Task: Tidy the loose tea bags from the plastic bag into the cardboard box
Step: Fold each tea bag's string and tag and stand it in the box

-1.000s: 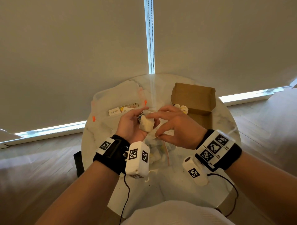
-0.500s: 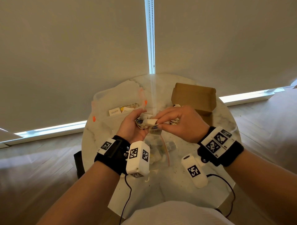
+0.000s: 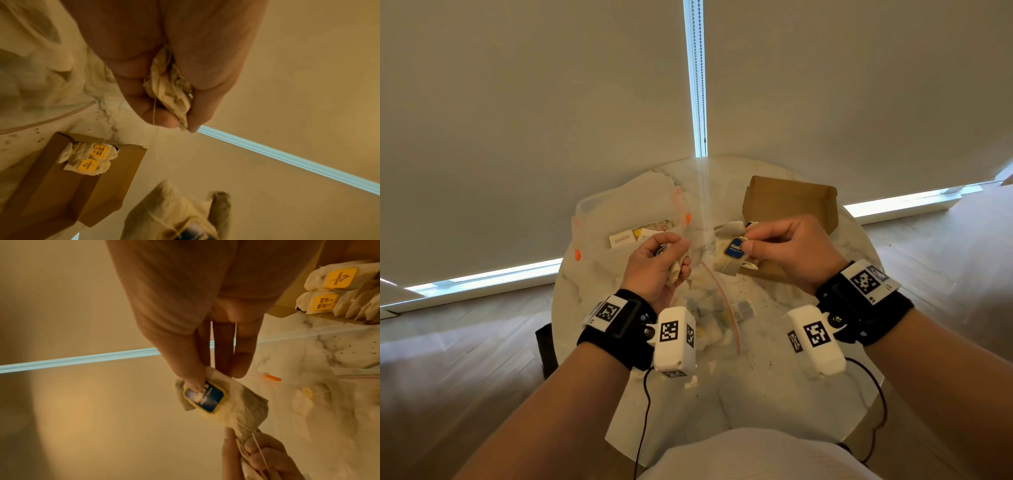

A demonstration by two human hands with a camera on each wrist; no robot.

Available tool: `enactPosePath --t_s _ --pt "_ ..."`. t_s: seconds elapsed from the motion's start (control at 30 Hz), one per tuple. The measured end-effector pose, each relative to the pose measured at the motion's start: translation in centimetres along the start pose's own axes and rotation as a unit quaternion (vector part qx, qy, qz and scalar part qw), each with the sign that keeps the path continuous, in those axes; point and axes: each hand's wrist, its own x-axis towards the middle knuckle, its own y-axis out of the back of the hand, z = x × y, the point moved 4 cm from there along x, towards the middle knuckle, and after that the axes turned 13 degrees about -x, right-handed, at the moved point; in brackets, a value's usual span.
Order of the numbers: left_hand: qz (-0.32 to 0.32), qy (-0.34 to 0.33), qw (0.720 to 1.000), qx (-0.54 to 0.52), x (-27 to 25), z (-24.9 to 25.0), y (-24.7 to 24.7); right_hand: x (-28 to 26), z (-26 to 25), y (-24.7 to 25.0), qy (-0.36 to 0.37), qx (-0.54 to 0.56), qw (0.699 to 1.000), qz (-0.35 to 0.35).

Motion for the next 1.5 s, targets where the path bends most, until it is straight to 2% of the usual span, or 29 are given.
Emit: enactPosePath --t_s 0.2,0.43,0.53,0.6,0.67,0.73,0.8,0.9,1.0,1.13,1.23,1.3,1.37,1.43,1.5 --pt "0.036 -0.007 0.999 -0.021 0.4 0.4 1.2 0.4 0.8 1.2 -0.019 0.047 0.998 0.033" --pt "0.045 -0.027 0.998 0.046 0.7 0.3 2.2 0.9 0.7 2.4 -0.030 0.021 0.997 0.064" --pt "0.032 -0.044 0.991 0.120 0.6 0.3 1.9 0.9 0.5 2.1 -0.028 -0.015 0.998 0.056" --pt "-0.001 -0.097 0.974 0.205 0.3 0.8 1.0 0.8 0.4 1.6 -0.028 -0.025 0.998 0.043" --pt "-0.063 -0.162 0.943 0.285 0.0 1.5 -0.4 0.7 0.1 1.1 -0.025 -0.036 0.999 0.028" --pt "-0.107 -0.191 0.920 0.325 -0.3 2.0 -1.7 0.7 -0.1 0.7 -0.019 -0.050 0.998 0.013" --pt "-0.115 -0.163 0.925 0.323 -0.3 2.0 -2.5 0.7 -0.3 0.4 -0.012 -0.069 0.998 -0.003" --pt "-0.115 -0.029 0.958 0.262 -0.4 1.3 -3.2 0.8 -0.7 0.1 0.007 -0.109 0.993 -0.038" --pt "-0.143 0.051 0.963 0.224 -0.6 0.9 -3.4 0.9 -0.9 -0.2 0.032 -0.174 0.981 -0.076" --pt "-0.196 0.053 0.942 0.268 -0.7 0.9 -3.2 0.8 -1.1 -0.9 0.061 -0.231 0.960 -0.150" --pt "-0.209 0.046 0.930 0.299 -0.8 0.9 -2.8 0.8 -1.0 -1.2 0.069 -0.243 0.954 -0.162" --pt "-0.175 0.019 0.943 0.284 -0.5 1.1 -2.6 0.9 -0.7 -1.2 0.059 -0.208 0.966 -0.140" --pt "-0.113 -0.003 0.969 0.217 0.0 1.4 -2.5 0.9 -0.3 -1.1 0.041 -0.168 0.979 -0.110" --pt "-0.073 -0.005 0.988 0.133 0.1 1.5 -2.6 0.8 0.0 -1.3 0.035 -0.157 0.983 -0.085" --pt "-0.059 0.003 0.994 0.090 0.0 1.4 -2.7 0.8 0.0 -1.3 0.034 -0.143 0.988 -0.051"
